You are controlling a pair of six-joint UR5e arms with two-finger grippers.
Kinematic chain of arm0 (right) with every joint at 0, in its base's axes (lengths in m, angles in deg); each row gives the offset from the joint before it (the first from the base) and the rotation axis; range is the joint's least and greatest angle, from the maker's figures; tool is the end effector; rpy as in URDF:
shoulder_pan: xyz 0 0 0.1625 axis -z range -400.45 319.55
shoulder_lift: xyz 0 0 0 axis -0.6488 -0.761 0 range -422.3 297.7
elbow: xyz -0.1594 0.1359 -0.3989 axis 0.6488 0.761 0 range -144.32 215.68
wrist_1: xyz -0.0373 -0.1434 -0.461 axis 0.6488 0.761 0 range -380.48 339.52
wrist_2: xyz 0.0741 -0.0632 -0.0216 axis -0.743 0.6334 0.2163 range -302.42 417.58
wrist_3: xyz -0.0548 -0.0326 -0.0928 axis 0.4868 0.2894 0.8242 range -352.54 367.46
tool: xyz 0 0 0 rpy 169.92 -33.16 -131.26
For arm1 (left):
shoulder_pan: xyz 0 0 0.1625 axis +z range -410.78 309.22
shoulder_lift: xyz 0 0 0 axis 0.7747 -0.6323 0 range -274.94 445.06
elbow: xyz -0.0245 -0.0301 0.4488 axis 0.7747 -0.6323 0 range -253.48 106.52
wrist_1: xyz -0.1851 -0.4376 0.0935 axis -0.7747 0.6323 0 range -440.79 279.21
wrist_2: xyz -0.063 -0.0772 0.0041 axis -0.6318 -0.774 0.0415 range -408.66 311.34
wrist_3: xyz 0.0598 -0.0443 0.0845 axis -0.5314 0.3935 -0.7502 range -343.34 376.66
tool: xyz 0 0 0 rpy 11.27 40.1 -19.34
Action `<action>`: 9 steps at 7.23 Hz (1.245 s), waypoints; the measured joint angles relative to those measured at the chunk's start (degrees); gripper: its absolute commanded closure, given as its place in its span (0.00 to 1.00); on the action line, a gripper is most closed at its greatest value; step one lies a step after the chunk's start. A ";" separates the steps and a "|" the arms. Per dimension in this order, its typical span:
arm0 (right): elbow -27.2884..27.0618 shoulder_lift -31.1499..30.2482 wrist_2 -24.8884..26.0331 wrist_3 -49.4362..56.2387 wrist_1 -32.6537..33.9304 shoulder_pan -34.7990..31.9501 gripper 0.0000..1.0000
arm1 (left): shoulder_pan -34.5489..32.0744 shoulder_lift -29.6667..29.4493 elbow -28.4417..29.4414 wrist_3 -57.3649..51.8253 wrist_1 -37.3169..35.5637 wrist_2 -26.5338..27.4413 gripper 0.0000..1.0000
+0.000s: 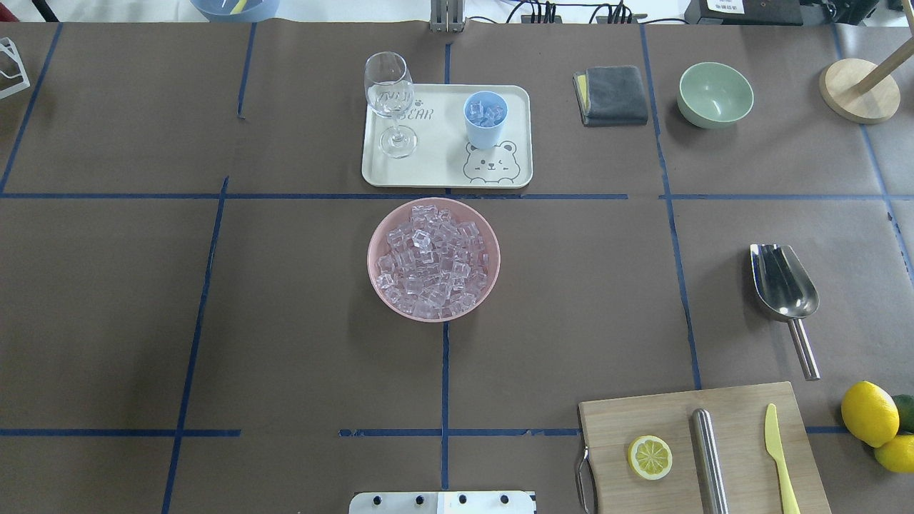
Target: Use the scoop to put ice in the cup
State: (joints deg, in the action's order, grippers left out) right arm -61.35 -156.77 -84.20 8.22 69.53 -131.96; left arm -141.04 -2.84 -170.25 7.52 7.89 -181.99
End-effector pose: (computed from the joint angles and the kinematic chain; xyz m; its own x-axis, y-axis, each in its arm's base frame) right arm 0.0589 -0.5313 0.6560 0.6196 -0.0320 0.7843 -0.0181 0.9983 0.0550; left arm -0.0586 -0.5516 0.6507 0.7191 0.1950 -0.6670 -0.1111 0.9797 0.1667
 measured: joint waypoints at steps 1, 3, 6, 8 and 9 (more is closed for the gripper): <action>0.00 -0.01 0.05 0.02 -0.01 -0.21 0.00 | 0.00 0.00 0.00 0.00 0.00 0.02 0.00; 0.06 0.04 0.03 0.01 0.03 -0.31 0.00 | 0.00 -0.01 0.21 0.00 0.00 0.08 0.00; 0.09 0.00 0.02 0.03 0.03 -0.33 0.00 | -0.03 -0.34 1.10 0.66 0.04 -0.01 0.00; 0.09 -0.08 0.02 -0.02 0.00 -0.34 0.00 | -0.04 -0.67 1.53 5.30 0.30 -0.21 0.00; 0.08 -0.09 0.02 -0.05 -0.01 -0.33 0.00 | -0.04 -0.74 1.61 6.51 0.44 -0.24 0.00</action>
State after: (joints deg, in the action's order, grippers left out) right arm -61.27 -156.87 -84.18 8.17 69.52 -132.29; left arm -141.08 -3.58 -168.63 14.03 8.32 -182.23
